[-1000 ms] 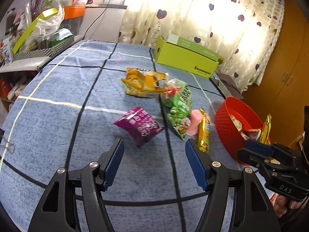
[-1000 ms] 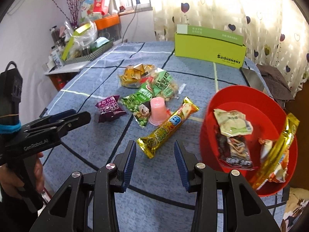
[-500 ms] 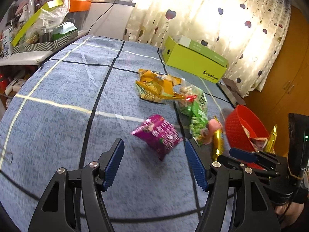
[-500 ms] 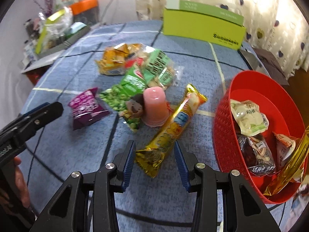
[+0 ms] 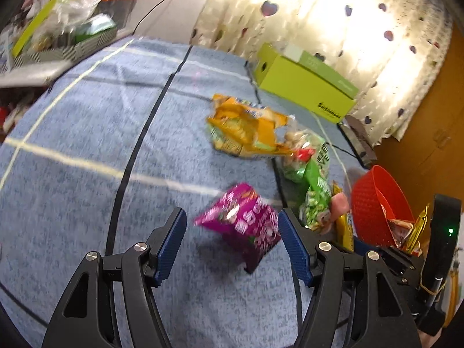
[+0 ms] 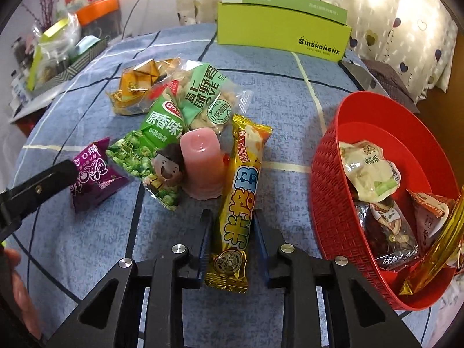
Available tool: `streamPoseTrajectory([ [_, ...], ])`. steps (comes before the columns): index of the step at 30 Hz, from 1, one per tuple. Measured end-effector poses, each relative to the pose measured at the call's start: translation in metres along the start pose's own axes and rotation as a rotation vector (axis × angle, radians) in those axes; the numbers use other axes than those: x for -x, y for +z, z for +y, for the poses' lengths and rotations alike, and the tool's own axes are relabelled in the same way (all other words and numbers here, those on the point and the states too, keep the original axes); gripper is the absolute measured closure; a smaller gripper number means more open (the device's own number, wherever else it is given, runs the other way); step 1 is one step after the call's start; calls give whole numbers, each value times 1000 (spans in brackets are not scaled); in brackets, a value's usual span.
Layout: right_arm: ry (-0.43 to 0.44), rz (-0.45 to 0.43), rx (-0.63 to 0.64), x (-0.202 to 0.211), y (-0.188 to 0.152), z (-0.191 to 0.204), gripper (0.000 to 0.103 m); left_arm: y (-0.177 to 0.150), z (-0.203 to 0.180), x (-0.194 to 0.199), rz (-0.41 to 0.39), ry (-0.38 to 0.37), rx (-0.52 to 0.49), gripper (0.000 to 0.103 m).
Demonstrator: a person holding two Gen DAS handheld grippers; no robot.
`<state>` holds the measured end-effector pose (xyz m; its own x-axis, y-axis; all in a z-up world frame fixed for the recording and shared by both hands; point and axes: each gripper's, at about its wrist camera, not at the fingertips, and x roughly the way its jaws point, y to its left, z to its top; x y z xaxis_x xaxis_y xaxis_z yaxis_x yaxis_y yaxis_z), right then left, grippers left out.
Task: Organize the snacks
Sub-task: 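Grasp the purple snack bag with the left gripper while the right grasps the yellow bar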
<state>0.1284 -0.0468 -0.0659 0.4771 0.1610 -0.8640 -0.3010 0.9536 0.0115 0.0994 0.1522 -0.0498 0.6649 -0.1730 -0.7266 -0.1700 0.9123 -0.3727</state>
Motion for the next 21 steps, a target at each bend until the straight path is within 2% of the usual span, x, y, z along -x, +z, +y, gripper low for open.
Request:
streamPoseTrajectory([
  [4,15,-9,8,2,-5,-2,81,-9,-4,2,-3,-16,57,37],
  [10,45,-14,12,7,-13,-8,81,-4,-15,-15,15,16,94,37],
  [18,73,-19,21,15,-24,-17,82,-4,-23,-28,9,131,12,37],
  [20,76,-21,24,15,-24,-18,82,-6,-23,-27,4,138,-3,44],
  [21,78,-20,22,14,-24,-18,82,-7,-23,-26,3,146,-11,53],
])
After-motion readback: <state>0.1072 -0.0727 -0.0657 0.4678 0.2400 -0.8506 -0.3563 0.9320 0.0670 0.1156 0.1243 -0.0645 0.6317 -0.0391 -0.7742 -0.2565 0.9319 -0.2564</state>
